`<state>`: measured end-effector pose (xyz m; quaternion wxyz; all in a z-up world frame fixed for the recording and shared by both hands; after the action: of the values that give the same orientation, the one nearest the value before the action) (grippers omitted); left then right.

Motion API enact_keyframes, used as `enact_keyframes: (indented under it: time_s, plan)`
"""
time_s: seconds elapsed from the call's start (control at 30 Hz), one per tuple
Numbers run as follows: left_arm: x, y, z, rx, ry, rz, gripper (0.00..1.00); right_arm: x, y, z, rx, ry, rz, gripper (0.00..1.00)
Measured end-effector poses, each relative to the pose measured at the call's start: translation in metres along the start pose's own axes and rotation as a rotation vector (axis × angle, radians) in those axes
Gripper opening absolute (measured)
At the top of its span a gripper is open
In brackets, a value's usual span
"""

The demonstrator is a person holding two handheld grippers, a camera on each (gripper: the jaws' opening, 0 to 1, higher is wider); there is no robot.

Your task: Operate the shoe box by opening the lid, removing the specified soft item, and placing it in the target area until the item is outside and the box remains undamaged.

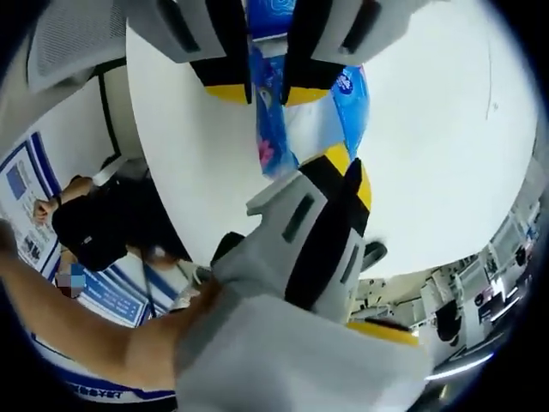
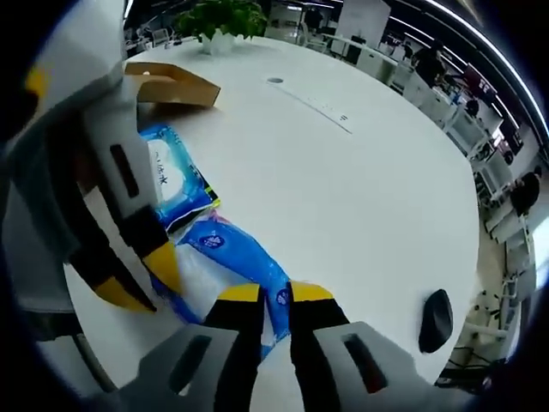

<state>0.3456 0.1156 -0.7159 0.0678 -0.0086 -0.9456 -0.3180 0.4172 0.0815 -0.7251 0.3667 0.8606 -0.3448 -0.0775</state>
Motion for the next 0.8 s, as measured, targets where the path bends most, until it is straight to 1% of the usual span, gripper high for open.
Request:
enact_keyframes:
  time_s: [0.17, 0.3, 0.43, 0.47, 0.57, 0.6, 0.8]
  plan:
    - [0.002, 0.011, -0.003, 0.004, 0.021, -0.025, 0.23, 0.0, 0.009, -0.007, 0.023, -0.007, 0.023, 0.15]
    - [0.002, 0.023, -0.003, 0.013, 0.024, -0.046, 0.24, -0.002, 0.018, -0.012, 0.03, -0.003, 0.036, 0.21]
    - [0.003, 0.036, -0.003, 0.024, 0.036, -0.068, 0.27, -0.003, 0.027, -0.018, 0.048, -0.007, 0.061, 0.23]
    - [0.004, 0.038, -0.004, 0.029, 0.044, -0.074, 0.28, -0.003, 0.029, -0.019, 0.051, -0.008, 0.066, 0.24]
    - [0.006, 0.048, -0.006, 0.071, 0.078, -0.1, 0.29, -0.004, 0.036, -0.021, 0.063, -0.009, 0.084, 0.27]
    - [0.007, 0.05, -0.006, 0.075, 0.085, -0.106, 0.3, -0.004, 0.039, -0.021, 0.066, -0.011, 0.088, 0.28]
    - [0.014, 0.07, -0.001, 0.106, 0.083, -0.146, 0.35, -0.013, 0.054, -0.022, 0.084, -0.033, 0.117, 0.34]
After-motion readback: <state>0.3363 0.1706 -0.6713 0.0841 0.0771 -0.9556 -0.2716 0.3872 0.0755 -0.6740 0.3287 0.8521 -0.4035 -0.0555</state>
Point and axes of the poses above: the point that each gripper's makers call its tool centre point, and the gripper's own axes: y roughly backward along the fingers, x roughly to its right, z roughly out of its underside, the point moved 1 cm from there along y, roughly backward along the fingers, and after that the axes turned 15 degrees about x, right-handed, at the moved point
